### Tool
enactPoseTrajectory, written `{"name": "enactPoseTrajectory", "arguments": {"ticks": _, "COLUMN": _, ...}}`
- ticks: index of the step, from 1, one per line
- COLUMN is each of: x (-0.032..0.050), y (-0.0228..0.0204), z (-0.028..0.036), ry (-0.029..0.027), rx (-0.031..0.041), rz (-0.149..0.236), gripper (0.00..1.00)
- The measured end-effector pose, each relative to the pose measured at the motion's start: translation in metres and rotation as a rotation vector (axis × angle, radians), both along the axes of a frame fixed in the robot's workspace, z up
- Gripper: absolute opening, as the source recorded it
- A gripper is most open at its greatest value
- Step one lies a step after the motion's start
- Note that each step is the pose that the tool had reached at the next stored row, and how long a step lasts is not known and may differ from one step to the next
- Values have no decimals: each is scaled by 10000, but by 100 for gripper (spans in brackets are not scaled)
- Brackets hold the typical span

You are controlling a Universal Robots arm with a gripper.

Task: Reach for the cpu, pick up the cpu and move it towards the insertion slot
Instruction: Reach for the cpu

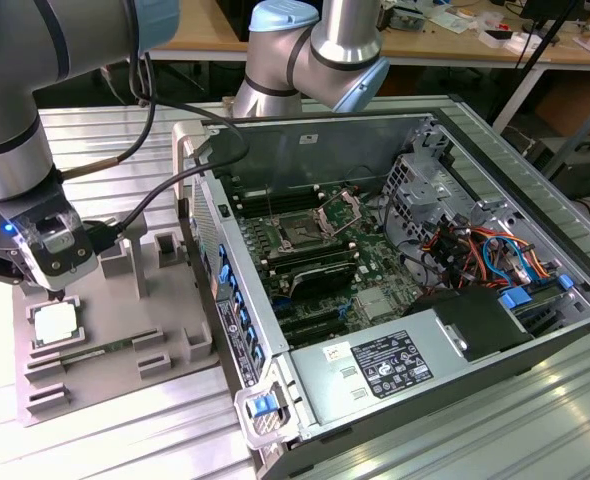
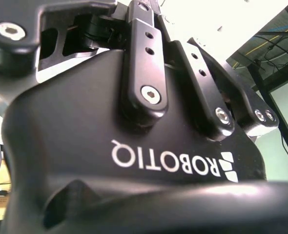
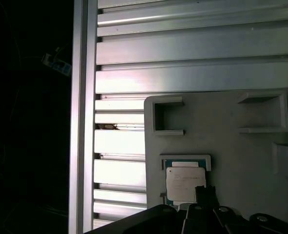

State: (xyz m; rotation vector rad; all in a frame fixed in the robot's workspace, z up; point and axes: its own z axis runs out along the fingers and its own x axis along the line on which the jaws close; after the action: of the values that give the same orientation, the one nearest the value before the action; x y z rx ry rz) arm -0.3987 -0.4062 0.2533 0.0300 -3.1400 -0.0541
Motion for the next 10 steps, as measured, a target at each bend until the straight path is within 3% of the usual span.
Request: {"name": "enactPoseTrajectory", "arguments": {"ticks": 10, "x": -2, "y": 0, "z": -25, "ry": -1, "rx": 0, "rz": -2, "gripper": 11}}
